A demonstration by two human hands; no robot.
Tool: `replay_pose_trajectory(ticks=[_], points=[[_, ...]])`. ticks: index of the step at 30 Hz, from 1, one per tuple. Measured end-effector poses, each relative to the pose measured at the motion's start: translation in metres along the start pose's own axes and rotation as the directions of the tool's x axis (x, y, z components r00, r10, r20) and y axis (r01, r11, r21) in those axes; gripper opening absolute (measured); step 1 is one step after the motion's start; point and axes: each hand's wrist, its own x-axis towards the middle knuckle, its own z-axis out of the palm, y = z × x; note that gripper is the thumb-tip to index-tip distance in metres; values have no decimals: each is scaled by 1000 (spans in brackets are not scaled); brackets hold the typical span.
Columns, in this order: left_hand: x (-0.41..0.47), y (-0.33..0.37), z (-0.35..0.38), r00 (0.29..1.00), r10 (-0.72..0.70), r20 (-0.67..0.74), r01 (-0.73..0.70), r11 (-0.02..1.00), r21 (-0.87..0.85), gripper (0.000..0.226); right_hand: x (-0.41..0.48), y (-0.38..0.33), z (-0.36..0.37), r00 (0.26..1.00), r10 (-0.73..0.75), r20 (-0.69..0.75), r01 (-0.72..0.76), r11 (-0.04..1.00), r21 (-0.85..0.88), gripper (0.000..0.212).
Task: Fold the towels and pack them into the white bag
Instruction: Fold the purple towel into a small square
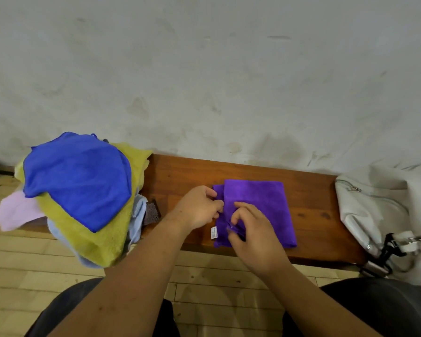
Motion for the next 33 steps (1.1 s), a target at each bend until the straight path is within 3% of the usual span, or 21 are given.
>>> replay_pose_trajectory(ticks=[8, 13, 15, 17, 20, 23, 27, 29, 33], points=[[5, 0, 8, 990, 35, -135, -43, 998, -51, 36, -7, 5, -6, 998, -64, 25, 60, 989, 132, 24], [7, 3, 8, 983, 38, -179, -61, 991, -120, 27, -7, 4, -8, 986, -80, 146, 87, 995, -42, 17], [6, 4, 7, 981, 38, -190, -64, 989, -133, 25, -9, 3, -11, 985, -56, 162, 75, 991, -115, 31], [6, 4, 4, 979, 47, -197, -73, 989, -131, 23, -10, 5, -16, 993, -37, 109, 50, 991, -124, 47], [5, 3, 2, 977, 49, -207, -67, 995, -78, 21, -5, 15, -26, 998, 55, -19, -57, 991, -122, 40], [6, 3, 1, 978, 45, -205, -46, 999, 1, 21, -1, 29, -29, 986, 164, 23, -159, 976, -149, 45], [7, 1, -1, 976, 39, -216, -34, 999, 26, 22, -2, 35, -33, 954, 297, -30, -294, 952, 80, 52], [8, -1, -2, 976, 39, -214, -31, 999, 39, 21, 0, 35, -34, 948, 315, -48, -307, 944, 122, 53], [8, -2, -3, 970, 64, -235, -41, 994, 104, 21, -1, 35, -30, 969, 240, 60, -239, 971, -17, 60]])
